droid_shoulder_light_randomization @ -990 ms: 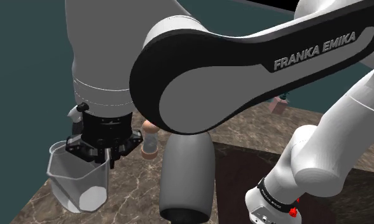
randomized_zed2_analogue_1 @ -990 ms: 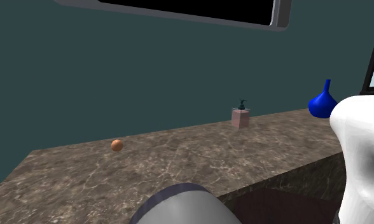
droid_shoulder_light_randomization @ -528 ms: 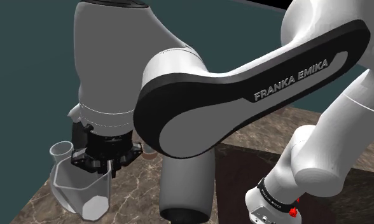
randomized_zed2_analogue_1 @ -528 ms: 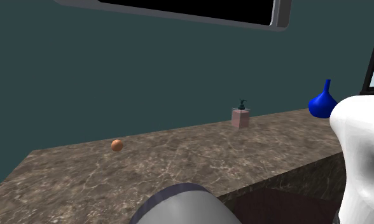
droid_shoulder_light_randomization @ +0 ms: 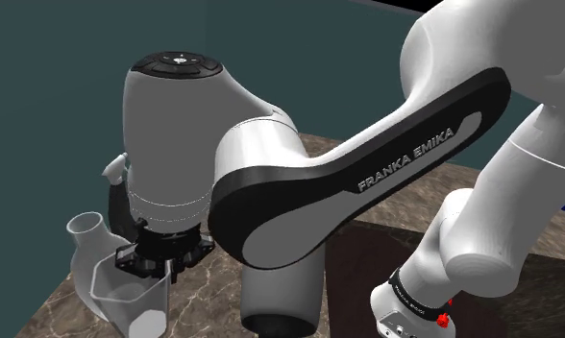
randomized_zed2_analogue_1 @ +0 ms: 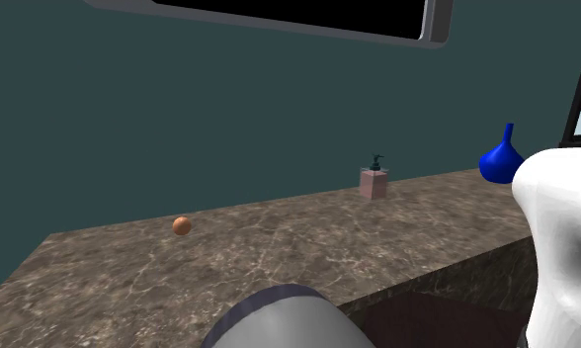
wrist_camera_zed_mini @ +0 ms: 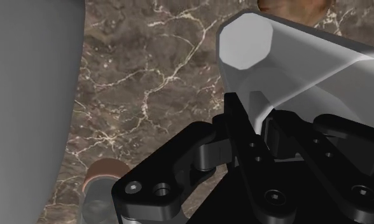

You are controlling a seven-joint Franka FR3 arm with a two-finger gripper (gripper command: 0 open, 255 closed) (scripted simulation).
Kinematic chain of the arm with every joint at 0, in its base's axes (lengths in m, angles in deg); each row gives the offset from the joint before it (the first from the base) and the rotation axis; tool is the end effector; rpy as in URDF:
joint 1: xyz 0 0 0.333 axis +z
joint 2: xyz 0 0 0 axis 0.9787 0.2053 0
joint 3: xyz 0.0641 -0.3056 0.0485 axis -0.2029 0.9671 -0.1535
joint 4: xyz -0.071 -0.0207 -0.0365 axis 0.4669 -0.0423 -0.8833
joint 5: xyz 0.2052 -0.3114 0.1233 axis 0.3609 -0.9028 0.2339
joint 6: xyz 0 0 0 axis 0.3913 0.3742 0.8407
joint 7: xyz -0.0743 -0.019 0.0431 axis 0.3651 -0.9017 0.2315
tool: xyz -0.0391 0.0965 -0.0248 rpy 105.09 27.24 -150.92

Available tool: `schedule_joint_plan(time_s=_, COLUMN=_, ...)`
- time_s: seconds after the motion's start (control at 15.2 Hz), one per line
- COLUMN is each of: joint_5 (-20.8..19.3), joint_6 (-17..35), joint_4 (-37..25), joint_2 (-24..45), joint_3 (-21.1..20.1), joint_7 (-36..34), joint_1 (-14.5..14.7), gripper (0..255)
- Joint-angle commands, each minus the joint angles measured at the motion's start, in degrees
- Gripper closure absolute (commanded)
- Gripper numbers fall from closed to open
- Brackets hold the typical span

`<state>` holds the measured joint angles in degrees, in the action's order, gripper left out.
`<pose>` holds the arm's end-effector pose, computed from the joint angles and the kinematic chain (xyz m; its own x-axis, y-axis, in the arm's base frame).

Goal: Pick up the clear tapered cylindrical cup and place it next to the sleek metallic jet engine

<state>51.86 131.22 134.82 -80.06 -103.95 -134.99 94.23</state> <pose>0.3036 0.4577 0.3999 0.9473 -0.3154 0.0558 -0.3085 -0.9453 -0.1056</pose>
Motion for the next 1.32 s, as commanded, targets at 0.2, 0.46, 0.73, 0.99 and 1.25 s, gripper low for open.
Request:
schedule_joint_plan(time_s=0.2, joint_5=-2.7, joint_6=3.7, joint_4=1.7, joint_2=2.7, joint_3=0.2, joint_7=-1.8, joint_1=0.2, gripper=255)
schedule_joint_plan(time_s=0.46, joint_5=-4.4, joint_6=5.7, joint_4=2.6, joint_2=4.3, joint_3=0.4, joint_7=-3.1, joint_1=0.4, gripper=255)
schedule_joint_plan(time_s=0.73, joint_5=-4.4, joint_6=5.7, joint_4=2.6, joint_2=4.3, joint_3=0.4, joint_7=-3.1, joint_1=0.4, gripper=255)
schedule_joint_plan(time_s=0.99, joint_5=-4.4, joint_6=5.7, joint_4=2.6, joint_2=4.3, joint_3=0.4, joint_7=-3.1, joint_1=0.4, gripper=0)
schedule_joint_plan(time_s=1.25, joint_5=-4.4, joint_6=5.8, joint_4=2.6, joint_2=4.3, joint_3=0.4, joint_7=-3.1, joint_1=0.4, gripper=0)
